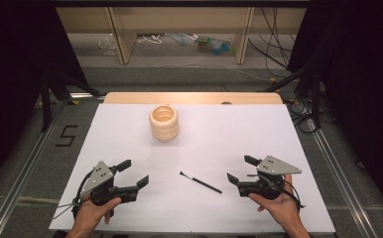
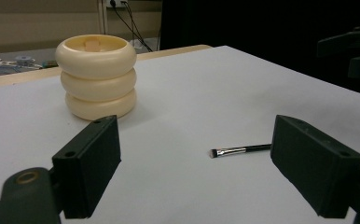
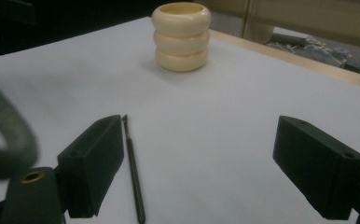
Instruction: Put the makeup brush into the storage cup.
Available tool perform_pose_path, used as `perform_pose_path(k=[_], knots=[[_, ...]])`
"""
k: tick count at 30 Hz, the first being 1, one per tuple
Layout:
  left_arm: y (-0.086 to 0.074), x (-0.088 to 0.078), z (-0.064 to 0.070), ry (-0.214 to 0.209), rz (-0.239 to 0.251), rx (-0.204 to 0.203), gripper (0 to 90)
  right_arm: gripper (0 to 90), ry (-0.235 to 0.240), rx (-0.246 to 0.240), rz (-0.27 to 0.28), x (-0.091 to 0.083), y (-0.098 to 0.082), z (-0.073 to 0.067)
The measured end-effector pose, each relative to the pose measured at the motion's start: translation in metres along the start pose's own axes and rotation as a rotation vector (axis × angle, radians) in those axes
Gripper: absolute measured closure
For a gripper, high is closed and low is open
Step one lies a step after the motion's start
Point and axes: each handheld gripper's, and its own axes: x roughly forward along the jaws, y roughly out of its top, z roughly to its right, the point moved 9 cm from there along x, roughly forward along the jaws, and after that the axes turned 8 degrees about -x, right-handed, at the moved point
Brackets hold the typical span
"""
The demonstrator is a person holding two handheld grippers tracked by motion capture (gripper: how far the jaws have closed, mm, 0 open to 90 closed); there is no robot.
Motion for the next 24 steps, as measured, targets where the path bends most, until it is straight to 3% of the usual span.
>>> perform_pose_path(k=[1,9,11,13,17,19,21,24], knots=[[0.000,0.000,0.000,0.001,-0.001,0.000,16.0,17.2,0.031,-0.004,-0.026,0.003,0.000,-0.003],[0.000,-0.001,0.000,0.005,-0.002,-0.005,16.0,15.9,0.095,-0.059,-0.140,0.019,0.002,-0.007],[-0.001,-0.001,0.000,0.004,-0.003,-0.005,16.0,15.9,0.117,-0.101,-0.225,0.031,0.002,-0.010],[-0.001,-0.001,-0.001,0.005,-0.003,-0.006,16.0,16.5,0.148,-0.124,-0.273,0.039,0.004,-0.014],[0.000,0.000,-0.001,0.005,-0.002,-0.008,16.0,18.2,0.173,-0.169,-0.302,0.052,0.008,-0.021],[-0.001,-0.001,0.000,0.004,-0.003,-0.006,16.0,18.3,0.185,-0.198,-0.332,0.060,0.010,-0.024],[0.000,-0.001,-0.001,0.002,-0.003,-0.004,16.0,19.4,0.216,-0.217,-0.401,0.070,0.008,-0.030],[0.000,-0.001,-0.001,0.003,-0.002,-0.004,16.0,19.7,0.229,-0.224,-0.433,0.074,0.007,-0.031]])
